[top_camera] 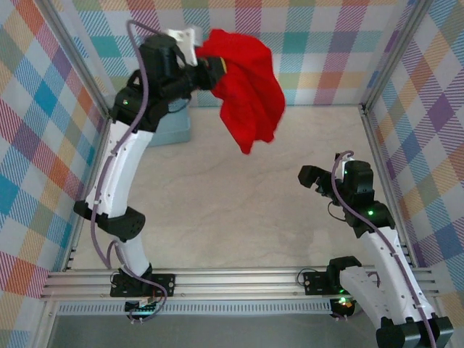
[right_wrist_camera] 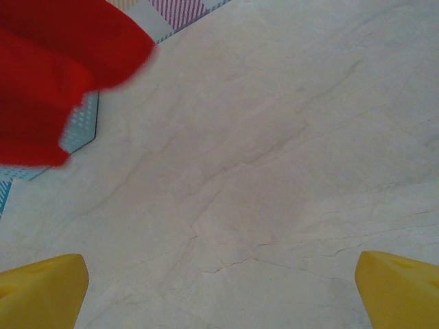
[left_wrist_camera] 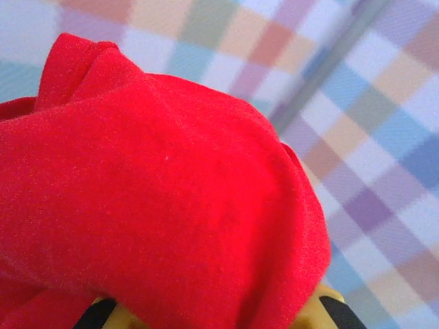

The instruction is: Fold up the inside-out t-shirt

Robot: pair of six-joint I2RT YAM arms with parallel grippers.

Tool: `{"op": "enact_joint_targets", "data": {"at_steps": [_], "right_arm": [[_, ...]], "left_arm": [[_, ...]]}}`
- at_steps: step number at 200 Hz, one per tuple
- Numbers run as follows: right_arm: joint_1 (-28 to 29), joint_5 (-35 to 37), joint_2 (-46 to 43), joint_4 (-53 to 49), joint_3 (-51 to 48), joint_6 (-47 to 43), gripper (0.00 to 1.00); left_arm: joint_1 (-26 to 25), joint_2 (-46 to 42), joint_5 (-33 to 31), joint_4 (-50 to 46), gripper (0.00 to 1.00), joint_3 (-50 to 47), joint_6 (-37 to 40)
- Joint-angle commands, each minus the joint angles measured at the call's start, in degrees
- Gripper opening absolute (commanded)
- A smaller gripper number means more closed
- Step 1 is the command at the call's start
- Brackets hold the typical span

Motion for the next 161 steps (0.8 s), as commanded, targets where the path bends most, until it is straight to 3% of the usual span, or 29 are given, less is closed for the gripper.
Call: {"op": "enact_joint_targets", "data": {"at_steps": [1, 24, 50, 80, 108, 131, 161], "right_arm": [[0.35, -0.81, -1.81, -2.54, 2.38, -0.04, 1.0], [0.35, -1.38, -2.19, -4.41, 2.75, -0.08, 0.99], [0.37, -3.45, -1.29, -4.76, 2.41, -0.76, 1.0], [1.19, -4.92, 3.09, -4.57, 2.63, -1.3, 1.0], [5.33, -4.21, 10.69, -3.7, 4.69, -1.5, 1.0], [12.0, 0.18, 19.41, -3.57, 9.02, -2.12, 1.0], [16.86, 2.86, 31.26, -2.92, 15.91, -1.83, 1.0]], "left_arm": [[-4.49, -5.97, 0.41, 3.64, 0.02, -12.53, 3.03], [-5.48, -13.07, -0.69, 11.97, 0.07, -37.05, 0.77], [-5.47, -16.01, -3.97, 18.77, 0.32, -58.79, -2.68], [-5.18, -14.7, -13.64, 13.54, 0.59, -67.35, -5.35], [-4.25, -20.24, -17.23, 16.15, 0.82, -74.75, -7.9], [-0.14, -23.19, -16.06, 18.19, 0.86, -80.07, -12.13], [7.13, -21.6, -6.9, 25.53, 0.85, -85.84, -15.71]]}}
